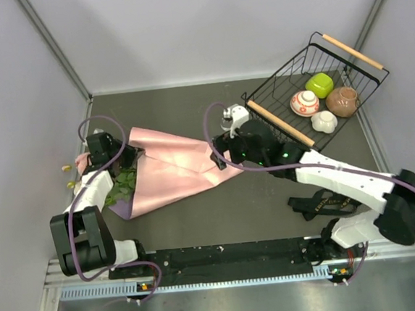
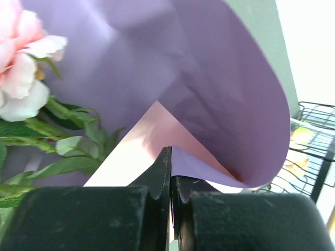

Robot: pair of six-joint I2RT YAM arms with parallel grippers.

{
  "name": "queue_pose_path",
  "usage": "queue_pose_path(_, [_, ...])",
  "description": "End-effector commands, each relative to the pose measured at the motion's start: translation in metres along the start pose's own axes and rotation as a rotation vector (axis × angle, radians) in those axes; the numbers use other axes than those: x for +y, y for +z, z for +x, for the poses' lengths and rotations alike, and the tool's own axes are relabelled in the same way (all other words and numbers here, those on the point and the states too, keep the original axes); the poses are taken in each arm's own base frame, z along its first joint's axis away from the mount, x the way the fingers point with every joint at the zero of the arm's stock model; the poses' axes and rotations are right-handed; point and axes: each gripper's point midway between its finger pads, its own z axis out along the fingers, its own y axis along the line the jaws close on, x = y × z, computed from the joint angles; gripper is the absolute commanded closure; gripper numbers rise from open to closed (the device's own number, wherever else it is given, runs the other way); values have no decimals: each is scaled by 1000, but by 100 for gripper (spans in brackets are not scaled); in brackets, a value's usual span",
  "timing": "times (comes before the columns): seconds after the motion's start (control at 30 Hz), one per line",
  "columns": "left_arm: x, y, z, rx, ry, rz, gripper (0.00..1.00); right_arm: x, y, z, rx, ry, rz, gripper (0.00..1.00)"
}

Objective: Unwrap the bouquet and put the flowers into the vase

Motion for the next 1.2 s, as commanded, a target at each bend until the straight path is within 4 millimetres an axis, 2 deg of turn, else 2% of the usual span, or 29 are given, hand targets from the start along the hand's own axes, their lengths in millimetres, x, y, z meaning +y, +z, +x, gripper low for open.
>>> queue_pose_path(0.0, [-45, -4, -30, -67, 6, 146, 100, -22, -38, -9, -72, -4, 80, 15])
queue_pose_path(0.07, [-55, -2, -29, -39, 4, 186, 100, -25, -55, -16, -113, 3, 84, 14])
queue_pose_path(0.17, [-70, 1, -31, -14, -2, 243, 100, -31, -69, -16, -139, 7, 101, 12])
queue_pose_path(0.4, [-89, 5, -44, -24, -13, 292, 97, -38, -70, 1, -96, 4, 121, 12])
queue_pose_path(0.57, [-93, 7, -50, -35, -23, 291, 92, -40, -72, 3, -97, 4, 128, 12])
queue_pose_path(0.7, [-98, 6, -52, -43, -21, 314, 65, -43, -76, 1, -104, 0, 137, 11])
queue_pose_path(0.73, [-102, 3, -51, -38, -9, 334, 48, -42, -77, 1, -105, -2, 137, 11])
queue_pose_path(0.83, [-112, -9, -51, -49, 46, 369, 34, -44, -80, 0, -111, -4, 145, 11])
queue_pose_path(0.9, [-113, -21, -49, -63, 78, 363, 30, -45, -81, 0, -112, -7, 150, 11])
queue_pose_path(0.97, [-105, -27, -41, -69, 101, 338, 28, -47, -82, -1, -115, -7, 155, 11])
queue_pose_path(1.0, [-107, -37, -39, -84, 117, 350, 27, -48, -81, 0, -112, -5, 157, 11])
queue_pose_path(1.03, [-93, -35, -29, -66, 114, 325, 26, -48, -82, 0, -111, -6, 156, 11])
queue_pose_path(1.1, [-84, -43, -17, -65, 150, 322, 24, -48, -80, 1, -103, -8, 156, 11])
queue_pose_path(1.13, [-65, -39, -3, -32, 142, 284, 23, -48, -78, 1, -101, -10, 155, 11])
queue_pose_path(1.17, [-56, -39, 5, -17, 163, 269, 22, -48, -75, 4, -89, -15, 156, 11])
